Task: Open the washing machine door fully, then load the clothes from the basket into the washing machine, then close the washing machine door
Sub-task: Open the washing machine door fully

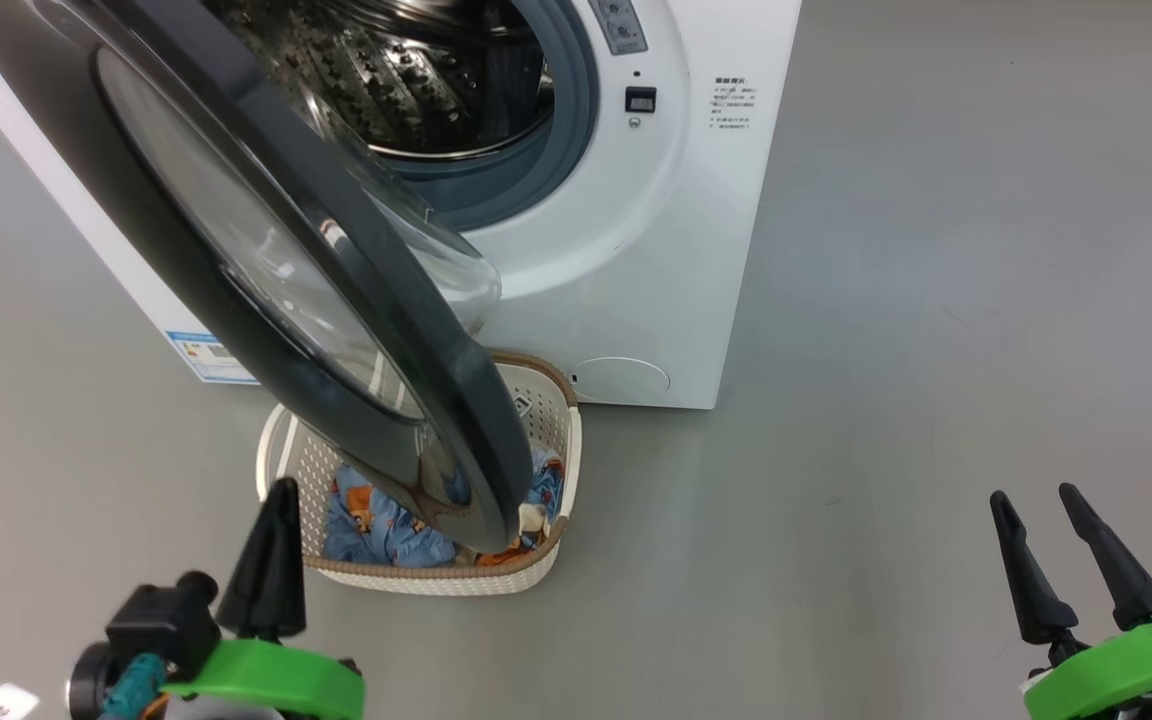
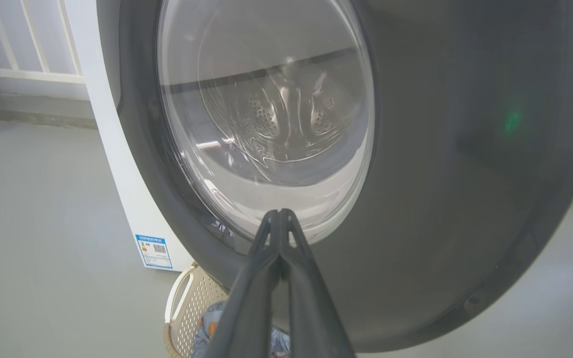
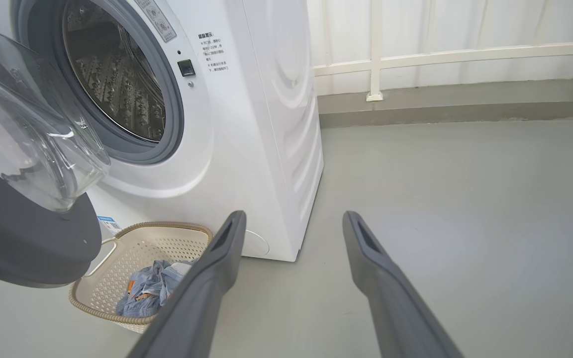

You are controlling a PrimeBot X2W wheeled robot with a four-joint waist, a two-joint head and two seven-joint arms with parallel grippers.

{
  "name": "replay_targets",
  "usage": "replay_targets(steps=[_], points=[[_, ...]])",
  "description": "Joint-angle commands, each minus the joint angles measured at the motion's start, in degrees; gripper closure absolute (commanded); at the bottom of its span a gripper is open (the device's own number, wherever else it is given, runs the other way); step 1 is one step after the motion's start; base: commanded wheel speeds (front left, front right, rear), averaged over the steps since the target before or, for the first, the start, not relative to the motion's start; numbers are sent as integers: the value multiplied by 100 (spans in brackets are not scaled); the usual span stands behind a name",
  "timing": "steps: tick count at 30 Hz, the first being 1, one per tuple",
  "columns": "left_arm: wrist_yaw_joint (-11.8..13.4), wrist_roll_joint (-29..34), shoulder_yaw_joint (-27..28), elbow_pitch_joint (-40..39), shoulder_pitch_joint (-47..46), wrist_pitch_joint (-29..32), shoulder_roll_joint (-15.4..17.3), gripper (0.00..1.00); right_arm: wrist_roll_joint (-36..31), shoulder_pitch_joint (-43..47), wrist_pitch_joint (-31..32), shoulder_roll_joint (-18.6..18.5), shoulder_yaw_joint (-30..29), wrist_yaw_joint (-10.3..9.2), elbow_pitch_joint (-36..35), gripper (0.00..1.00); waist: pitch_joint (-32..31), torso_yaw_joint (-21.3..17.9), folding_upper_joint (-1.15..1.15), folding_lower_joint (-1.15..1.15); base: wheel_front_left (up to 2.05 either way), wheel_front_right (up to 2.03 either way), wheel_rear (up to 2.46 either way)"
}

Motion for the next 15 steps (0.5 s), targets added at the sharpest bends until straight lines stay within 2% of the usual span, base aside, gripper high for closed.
replay_targets(steps=[1, 8, 12, 15], points=[[72, 29, 211, -349, -271, -37, 62, 100, -69, 100, -69, -77, 107, 17, -112, 0, -5, 1, 0, 0, 0, 0, 0], [477, -1, 60, -1954, -552, -37, 62, 100, -61, 84, -69, -80, 115, 17, -132, 0, -8, -31, 0, 0, 0, 0, 0], [651, 95, -461, -2742, -682, -37, 62, 100, -65, 80, -69, -84, 124, 17, -167, 0, 8, -63, 0, 0, 0, 0, 0], [673, 149, -997, -2877, -787, -37, 62, 100, -73, 75, -69, -76, 126, 17, -188, 0, 21, -82, 0, 0, 0, 0, 0]])
